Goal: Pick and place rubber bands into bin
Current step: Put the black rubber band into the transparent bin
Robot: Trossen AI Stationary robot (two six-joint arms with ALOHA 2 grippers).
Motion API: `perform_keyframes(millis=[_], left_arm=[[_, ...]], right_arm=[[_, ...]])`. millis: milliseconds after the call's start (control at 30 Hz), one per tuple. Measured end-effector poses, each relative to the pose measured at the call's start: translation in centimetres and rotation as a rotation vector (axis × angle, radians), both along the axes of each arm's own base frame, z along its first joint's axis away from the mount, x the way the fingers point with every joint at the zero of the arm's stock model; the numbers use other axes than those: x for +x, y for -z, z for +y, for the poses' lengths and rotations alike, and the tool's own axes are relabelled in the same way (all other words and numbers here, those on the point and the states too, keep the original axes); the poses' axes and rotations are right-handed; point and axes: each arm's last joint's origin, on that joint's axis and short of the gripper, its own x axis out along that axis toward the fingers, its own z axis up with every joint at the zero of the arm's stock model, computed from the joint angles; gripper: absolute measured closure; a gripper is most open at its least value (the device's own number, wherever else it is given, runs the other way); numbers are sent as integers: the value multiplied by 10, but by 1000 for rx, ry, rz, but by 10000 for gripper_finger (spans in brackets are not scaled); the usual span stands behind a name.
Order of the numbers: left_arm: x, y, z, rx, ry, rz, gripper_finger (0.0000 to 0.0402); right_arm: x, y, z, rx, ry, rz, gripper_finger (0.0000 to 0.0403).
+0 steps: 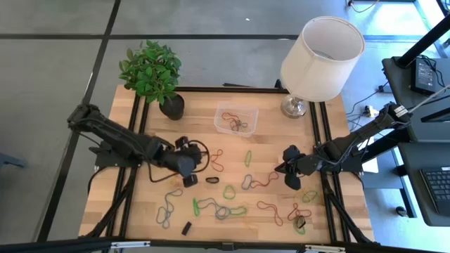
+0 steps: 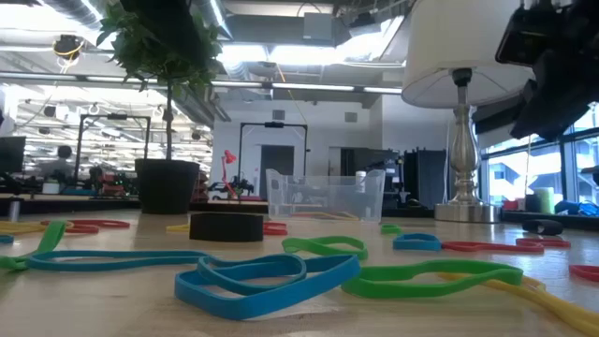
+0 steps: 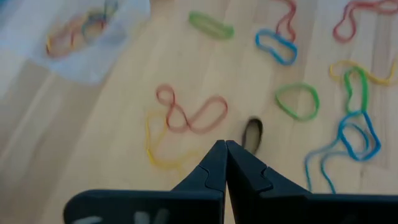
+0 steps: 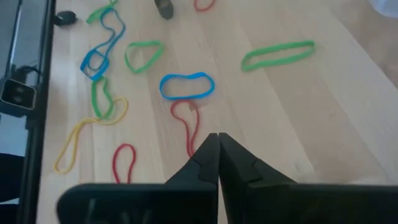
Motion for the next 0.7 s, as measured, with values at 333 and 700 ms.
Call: perform_keyframes(millis=[333, 700], left_arm=[[19, 24, -34, -39, -34, 68, 395], [61, 74, -30, -4, 100, 153, 290]], right_arm=[[0, 0, 0, -30, -34, -18, 397], [2, -1, 1, -22, -34, -34, 397]])
